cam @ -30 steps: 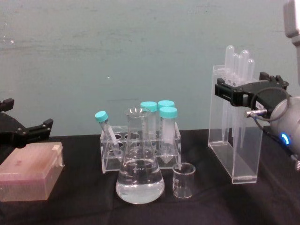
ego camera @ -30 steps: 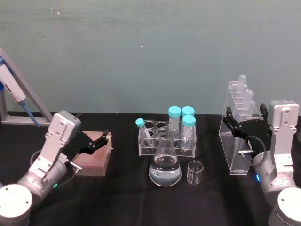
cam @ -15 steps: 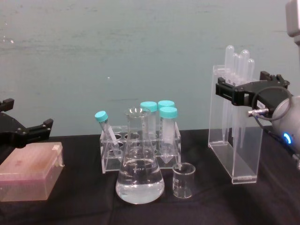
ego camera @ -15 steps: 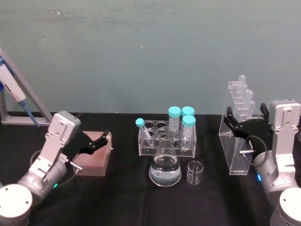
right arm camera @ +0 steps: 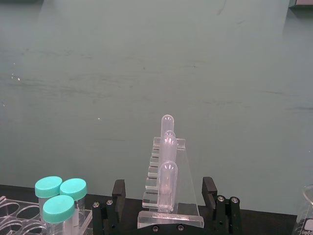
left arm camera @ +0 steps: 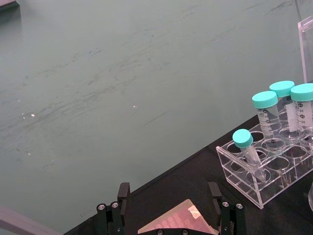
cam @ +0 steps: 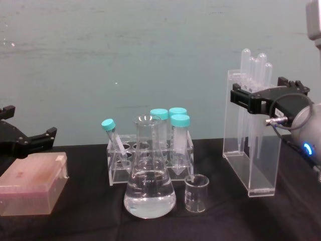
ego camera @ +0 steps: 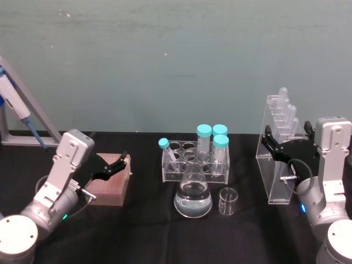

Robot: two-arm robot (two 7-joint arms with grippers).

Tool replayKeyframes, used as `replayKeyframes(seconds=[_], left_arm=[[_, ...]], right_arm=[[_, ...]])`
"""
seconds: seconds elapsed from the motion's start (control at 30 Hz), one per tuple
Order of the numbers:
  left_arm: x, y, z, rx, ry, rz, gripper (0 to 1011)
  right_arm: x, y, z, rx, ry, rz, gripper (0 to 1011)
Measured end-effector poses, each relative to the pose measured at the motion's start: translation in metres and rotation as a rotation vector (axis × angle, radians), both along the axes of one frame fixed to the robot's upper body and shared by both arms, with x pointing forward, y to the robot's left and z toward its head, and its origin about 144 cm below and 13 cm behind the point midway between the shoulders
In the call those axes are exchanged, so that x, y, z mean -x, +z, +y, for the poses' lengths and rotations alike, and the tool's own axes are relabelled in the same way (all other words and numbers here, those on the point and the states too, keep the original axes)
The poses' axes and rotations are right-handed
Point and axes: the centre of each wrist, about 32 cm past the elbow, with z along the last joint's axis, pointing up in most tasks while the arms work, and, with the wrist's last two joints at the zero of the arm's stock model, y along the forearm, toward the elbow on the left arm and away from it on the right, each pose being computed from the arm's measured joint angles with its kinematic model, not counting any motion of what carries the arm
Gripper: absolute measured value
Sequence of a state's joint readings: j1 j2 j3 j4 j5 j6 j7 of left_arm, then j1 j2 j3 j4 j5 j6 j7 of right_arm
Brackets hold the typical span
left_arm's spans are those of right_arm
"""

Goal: Place the experimental apparatus aside using one hand.

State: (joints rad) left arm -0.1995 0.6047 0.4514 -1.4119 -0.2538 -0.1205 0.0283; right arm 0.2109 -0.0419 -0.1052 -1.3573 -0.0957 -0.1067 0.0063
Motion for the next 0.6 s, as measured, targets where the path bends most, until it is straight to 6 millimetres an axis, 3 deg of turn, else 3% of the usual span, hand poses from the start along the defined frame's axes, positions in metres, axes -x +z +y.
replayKeyframes(seconds=[0.6], left_arm=[[0.0, 0.0, 0.0, 0.0, 0.0, 0.0, 1000]], right_arm=[[-0.0015, 0.0004, -0.0002, 0.003, -0.006, -0.002, 1000]])
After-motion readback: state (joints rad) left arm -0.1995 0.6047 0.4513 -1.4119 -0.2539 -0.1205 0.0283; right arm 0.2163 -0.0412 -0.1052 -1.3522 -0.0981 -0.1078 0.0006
